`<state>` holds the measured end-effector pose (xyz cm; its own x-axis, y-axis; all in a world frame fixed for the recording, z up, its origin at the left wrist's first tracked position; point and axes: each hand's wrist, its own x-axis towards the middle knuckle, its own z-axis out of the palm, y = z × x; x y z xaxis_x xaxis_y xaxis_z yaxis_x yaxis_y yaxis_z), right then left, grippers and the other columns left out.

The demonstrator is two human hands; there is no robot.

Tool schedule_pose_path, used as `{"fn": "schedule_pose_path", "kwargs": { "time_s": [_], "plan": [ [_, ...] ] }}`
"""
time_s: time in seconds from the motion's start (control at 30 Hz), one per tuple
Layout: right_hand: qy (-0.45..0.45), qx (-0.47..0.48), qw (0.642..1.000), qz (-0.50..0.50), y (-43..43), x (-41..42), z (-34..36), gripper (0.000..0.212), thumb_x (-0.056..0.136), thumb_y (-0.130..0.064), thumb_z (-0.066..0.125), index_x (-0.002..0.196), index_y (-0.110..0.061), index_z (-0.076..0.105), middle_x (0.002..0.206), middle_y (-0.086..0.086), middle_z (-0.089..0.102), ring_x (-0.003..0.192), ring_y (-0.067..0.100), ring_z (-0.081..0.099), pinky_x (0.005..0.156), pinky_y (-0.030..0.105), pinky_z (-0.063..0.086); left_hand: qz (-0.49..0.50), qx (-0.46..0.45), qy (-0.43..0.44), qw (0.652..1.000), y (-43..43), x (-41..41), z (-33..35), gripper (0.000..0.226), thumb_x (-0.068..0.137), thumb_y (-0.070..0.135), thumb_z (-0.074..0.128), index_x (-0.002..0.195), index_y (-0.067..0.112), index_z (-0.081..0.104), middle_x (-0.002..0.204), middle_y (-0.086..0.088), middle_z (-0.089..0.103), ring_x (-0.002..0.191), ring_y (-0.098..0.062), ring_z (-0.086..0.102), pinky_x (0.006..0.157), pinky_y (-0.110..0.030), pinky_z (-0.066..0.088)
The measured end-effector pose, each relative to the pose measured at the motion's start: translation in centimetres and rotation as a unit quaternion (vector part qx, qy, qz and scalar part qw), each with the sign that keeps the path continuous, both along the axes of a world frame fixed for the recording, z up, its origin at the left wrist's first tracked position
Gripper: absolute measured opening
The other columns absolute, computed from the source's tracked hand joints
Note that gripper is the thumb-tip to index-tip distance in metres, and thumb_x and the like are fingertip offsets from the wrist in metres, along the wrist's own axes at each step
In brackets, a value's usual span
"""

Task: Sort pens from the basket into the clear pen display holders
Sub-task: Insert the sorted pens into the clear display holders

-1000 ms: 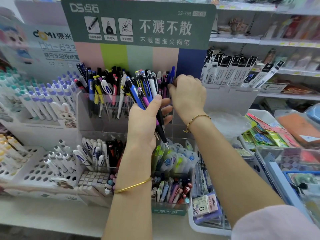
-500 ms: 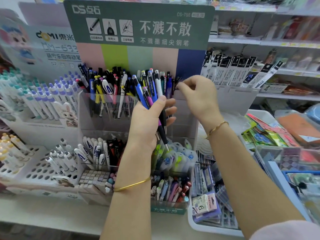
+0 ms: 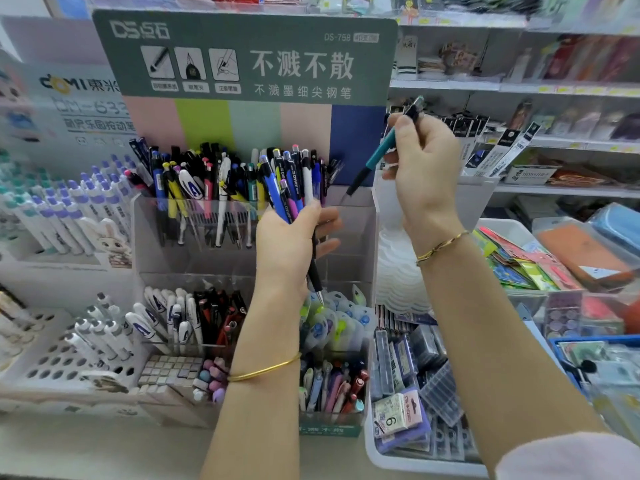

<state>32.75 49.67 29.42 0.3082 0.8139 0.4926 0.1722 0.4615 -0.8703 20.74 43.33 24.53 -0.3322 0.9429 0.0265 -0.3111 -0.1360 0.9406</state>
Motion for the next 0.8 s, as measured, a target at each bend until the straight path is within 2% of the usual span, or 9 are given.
{"fn": "schedule_pose_path", "kwargs": {
  "time_s": [0.07, 0.13, 0.2, 0.23, 0.33, 0.4, 0.53, 0.7, 0.8],
  "plan": [
    [-0.063, 0.053, 0.996, -0.045, 0.7, -0.2, 0.0, 0.027, 0.096, -0.02, 0.048, 0.088, 0.002, 0.061, 0.073, 0.001, 0.054, 0.068, 0.025, 0.056, 0.063, 0.041, 0.05, 0.014, 0.0, 0.006, 1.0, 0.2, 0.0, 0.1, 0.021, 0.097, 0.014, 0.056, 0.115, 0.003, 0.057, 0.082, -0.005, 0.072, 0.073, -0.015, 0.072, 0.058, -0.028, 0.059],
    [-0.167, 0.06, 0.983, -0.049, 1.2, -0.7, -0.2, 0.015, 0.095, -0.016, 0.051, 0.083, -0.01, 0.058, 0.079, 0.0, 0.052, 0.076, 0.024, 0.05, 0.07, 0.03, 0.037, 0.018, 0.0, 0.003, 1.0, 0.3, 0.0, 0.3, 0.02, 0.096, 0.014, 0.057, 0.113, 0.003, 0.058, 0.082, -0.005, 0.071, 0.069, -0.013, 0.07, 0.062, -0.029, 0.06],
    [-0.264, 0.039, 0.962, -0.059, 1.4, -1.0, -0.7, 0.008, 0.094, -0.012, 0.055, 0.091, -0.008, 0.061, 0.085, 0.001, 0.052, 0.081, 0.018, 0.045, 0.068, 0.02, 0.026, 0.017, 0.002, 0.001, 1.0, 0.4, 0.0, 0.4, 0.017, 0.096, 0.013, 0.058, 0.111, 0.005, 0.058, 0.082, -0.005, 0.07, 0.068, -0.014, 0.068, 0.065, -0.031, 0.059],
    [-0.289, 0.023, 0.955, -0.06, 1.5, -1.2, -0.8, 0.01, 0.092, -0.011, 0.057, 0.099, -0.005, 0.062, 0.089, 0.003, 0.057, 0.084, 0.018, 0.047, 0.069, 0.02, 0.028, 0.016, 0.004, -0.001, 1.0, 0.4, 0.0, 0.4, 0.016, 0.096, 0.012, 0.058, 0.11, 0.006, 0.059, 0.083, -0.005, 0.069, 0.067, -0.014, 0.067, 0.066, -0.031, 0.059],
    [-0.318, -0.023, 0.946, -0.051, 1.7, -1.8, -1.3, 0.022, 0.087, -0.009, 0.063, 0.107, -0.004, 0.055, 0.103, 0.012, 0.065, 0.095, 0.03, 0.058, 0.08, 0.037, 0.045, 0.02, 0.003, 0.002, 1.0, 0.4, -0.2, 0.5, 0.012, 0.095, 0.012, 0.059, 0.105, 0.008, 0.059, 0.083, -0.005, 0.066, 0.065, -0.012, 0.066, 0.066, -0.032, 0.061],
    [-0.349, -0.042, 0.935, -0.056, 1.9, -2.3, -1.6, 0.022, 0.086, -0.008, 0.065, 0.104, -0.005, 0.052, 0.103, 0.015, 0.064, 0.095, 0.035, 0.059, 0.08, 0.042, 0.048, 0.024, 0.002, 0.0, 1.0, 0.4, -0.3, 0.5, 0.015, 0.094, 0.013, 0.06, 0.107, 0.006, 0.059, 0.082, -0.005, 0.064, 0.063, -0.01, 0.066, 0.063, -0.03, 0.06],
    [-0.4, -0.067, 0.911, -0.077, 2.3, -2.9, -2.3, 0.016, 0.087, -0.001, 0.06, 0.099, -0.005, 0.051, 0.101, 0.017, 0.061, 0.093, 0.035, 0.057, 0.066, 0.033, 0.036, 0.007, 0.009, -0.013, 1.0, 0.3, -0.3, 0.6, 0.013, 0.095, 0.009, 0.058, 0.107, 0.004, 0.059, 0.075, -0.004, 0.06, 0.06, -0.012, 0.062, 0.06, -0.029, 0.059],
    [-0.436, -0.09, 0.89, -0.095, 2.7, -2.2, -1.9, 0.01, 0.09, -0.004, 0.054, 0.09, -0.01, 0.047, 0.104, 0.017, 0.06, 0.097, 0.037, 0.055, 0.066, 0.033, 0.032, -0.015, 0.011, -0.015, 1.0, 0.0, -0.4, 0.6, 0.023, 0.095, 0.009, 0.057, 0.116, -0.001, 0.058, 0.076, -0.006, 0.058, 0.061, -0.013, 0.06, 0.061, -0.029, 0.059],
    [-0.428, -0.086, 0.894, -0.099, 2.6, -2.6, -1.8, 0.014, 0.089, 0.003, 0.051, 0.098, -0.007, 0.048, 0.104, 0.017, 0.061, 0.095, 0.038, 0.056, 0.066, 0.034, 0.033, -0.017, 0.007, -0.015, 1.0, -0.2, -0.4, 0.5, 0.024, 0.095, 0.01, 0.057, 0.117, -0.001, 0.057, 0.077, -0.006, 0.059, 0.062, -0.013, 0.061, 0.06, -0.028, 0.058]
  ]
}}
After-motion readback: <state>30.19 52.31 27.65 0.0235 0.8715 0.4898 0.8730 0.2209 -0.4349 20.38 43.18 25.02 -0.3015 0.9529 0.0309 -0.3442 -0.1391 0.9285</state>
